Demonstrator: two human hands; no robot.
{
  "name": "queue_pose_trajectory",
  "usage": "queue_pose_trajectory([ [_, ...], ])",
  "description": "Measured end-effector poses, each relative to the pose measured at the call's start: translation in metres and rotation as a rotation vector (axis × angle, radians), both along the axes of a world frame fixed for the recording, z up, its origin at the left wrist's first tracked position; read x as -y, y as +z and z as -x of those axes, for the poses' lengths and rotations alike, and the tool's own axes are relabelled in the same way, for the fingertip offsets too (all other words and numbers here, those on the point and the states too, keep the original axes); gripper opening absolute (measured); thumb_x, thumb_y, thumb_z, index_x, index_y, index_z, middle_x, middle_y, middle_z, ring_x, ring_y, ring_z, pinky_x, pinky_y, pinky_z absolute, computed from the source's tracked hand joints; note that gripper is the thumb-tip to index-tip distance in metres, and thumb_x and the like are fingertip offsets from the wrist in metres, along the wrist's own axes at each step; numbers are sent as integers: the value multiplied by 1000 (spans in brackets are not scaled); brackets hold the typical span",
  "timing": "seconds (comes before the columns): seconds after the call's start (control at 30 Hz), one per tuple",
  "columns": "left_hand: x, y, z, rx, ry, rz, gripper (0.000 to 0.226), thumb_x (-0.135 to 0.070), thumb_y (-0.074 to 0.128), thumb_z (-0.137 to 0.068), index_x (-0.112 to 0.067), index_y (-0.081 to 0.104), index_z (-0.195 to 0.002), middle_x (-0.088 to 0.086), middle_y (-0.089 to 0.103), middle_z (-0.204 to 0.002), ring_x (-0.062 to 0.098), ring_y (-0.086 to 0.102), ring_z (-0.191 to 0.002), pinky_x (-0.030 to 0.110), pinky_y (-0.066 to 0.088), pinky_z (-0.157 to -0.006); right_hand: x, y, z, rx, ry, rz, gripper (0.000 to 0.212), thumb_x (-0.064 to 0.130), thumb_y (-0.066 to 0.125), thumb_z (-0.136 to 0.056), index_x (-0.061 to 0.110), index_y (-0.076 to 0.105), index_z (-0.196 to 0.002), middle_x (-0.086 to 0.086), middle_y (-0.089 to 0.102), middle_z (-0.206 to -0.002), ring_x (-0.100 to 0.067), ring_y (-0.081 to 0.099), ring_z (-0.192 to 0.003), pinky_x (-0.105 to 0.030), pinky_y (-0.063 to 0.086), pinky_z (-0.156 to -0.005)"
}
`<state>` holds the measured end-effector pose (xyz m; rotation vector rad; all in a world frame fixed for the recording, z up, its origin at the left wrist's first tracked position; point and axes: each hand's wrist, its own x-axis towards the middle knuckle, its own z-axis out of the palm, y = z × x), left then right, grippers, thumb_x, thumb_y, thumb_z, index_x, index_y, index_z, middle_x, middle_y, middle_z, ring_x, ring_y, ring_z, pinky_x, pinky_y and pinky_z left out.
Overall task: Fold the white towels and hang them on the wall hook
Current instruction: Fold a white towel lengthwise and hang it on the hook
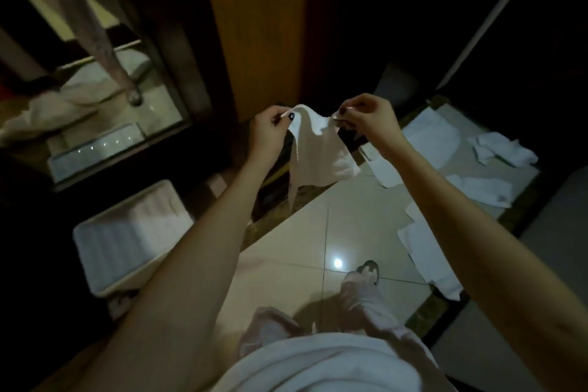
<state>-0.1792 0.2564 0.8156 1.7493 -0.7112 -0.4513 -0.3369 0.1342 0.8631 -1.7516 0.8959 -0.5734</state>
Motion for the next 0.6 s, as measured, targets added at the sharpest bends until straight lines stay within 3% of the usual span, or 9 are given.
queue_pose_trajectory([
  [0.13,54,22,22,-32,-139,58,9,-13,62,-90,-21,64,-94,-11,65,-86,-11,60,-73,7,45,-60,34,12,20,-133,120,67,19,13,69,-86,15,63,-104,0,70,-98,-11,69,-92,-28,56,-84],
  [0.23,94,32,40,-49,-229,49,9,-8,60,-91,-14,61,-97,-7,63,-87,-6,60,-75,7,46,-62,65,17,34,-150,135,168,5,20,69,-88,19,65,-91,9,69,-81,0,69,-75,-16,53,-67],
  [0.3,120,39,49,-53,-286,45,10,-7,58,-92,-11,62,-99,-5,64,-90,0,61,-82,11,50,-68,92,20,43,-188,159,258,5,25,68,-89,22,66,-87,12,65,-79,-4,66,-72,-17,51,-65],
  [0.4,158,47,61,-82,-348,52,17,-8,58,-92,-5,66,-107,5,68,-101,13,64,-93,22,54,-79,137,22,51,-256,197,371,8,31,69,-87,28,63,-84,16,49,-89,-1,51,-78,-11,36,-64],
  [0.53,209,57,74,-88,-357,72,21,-6,58,-92,-3,65,-112,8,68,-104,3,65,-89,17,53,-77,201,23,51,-264,315,418,12,31,69,-87,35,60,-80,6,53,-124,0,47,-101,-9,32,-75],
  [0.6,235,63,79,-99,-362,74,20,-5,57,-92,-2,64,-111,8,68,-100,1,65,-85,15,51,-74,231,26,50,-255,332,412,13,31,67,-87,36,60,-77,7,60,-119,2,52,-98,-10,37,-77],
])
